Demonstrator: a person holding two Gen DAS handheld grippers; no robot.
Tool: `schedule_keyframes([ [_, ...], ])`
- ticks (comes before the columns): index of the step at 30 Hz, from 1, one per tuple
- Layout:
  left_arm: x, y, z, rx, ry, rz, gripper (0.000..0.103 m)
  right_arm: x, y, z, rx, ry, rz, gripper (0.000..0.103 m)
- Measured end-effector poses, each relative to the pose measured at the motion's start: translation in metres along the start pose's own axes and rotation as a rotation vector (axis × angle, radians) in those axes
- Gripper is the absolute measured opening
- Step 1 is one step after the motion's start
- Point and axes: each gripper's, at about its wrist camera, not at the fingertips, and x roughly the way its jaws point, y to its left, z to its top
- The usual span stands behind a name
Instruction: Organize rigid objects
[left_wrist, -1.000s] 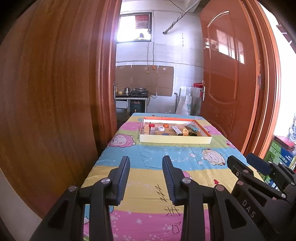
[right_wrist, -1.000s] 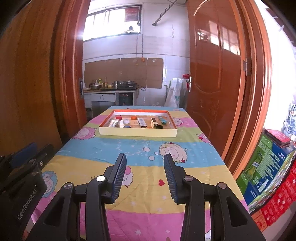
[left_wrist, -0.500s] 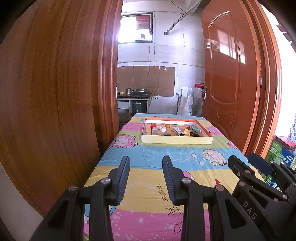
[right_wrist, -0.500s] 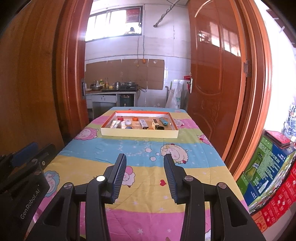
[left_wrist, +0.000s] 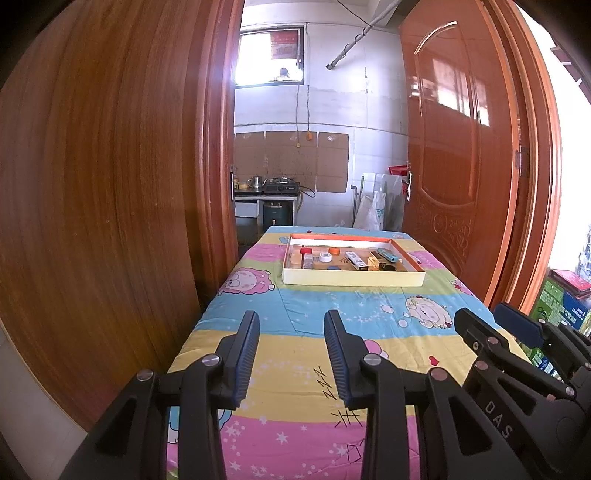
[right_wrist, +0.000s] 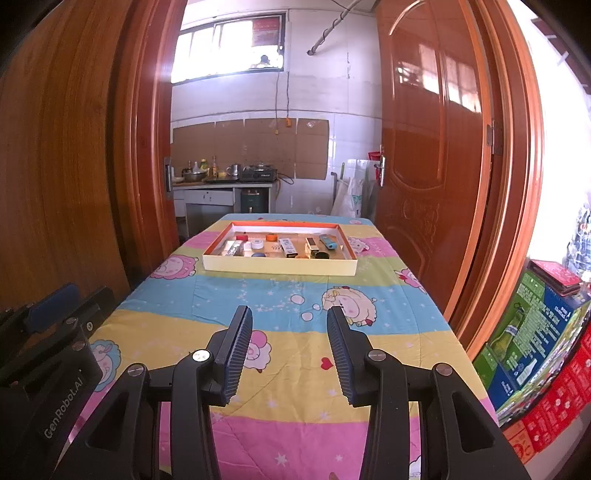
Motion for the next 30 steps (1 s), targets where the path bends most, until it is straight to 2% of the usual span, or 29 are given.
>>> schedule_keyframes([
  [30, -0.0045, -0.0014, -0.0013, 0.001, -0.003, -0.005, 0.036, 0.0001, 0.0046, -0.0015, 0.001, 0.002, 0.005, 0.044],
])
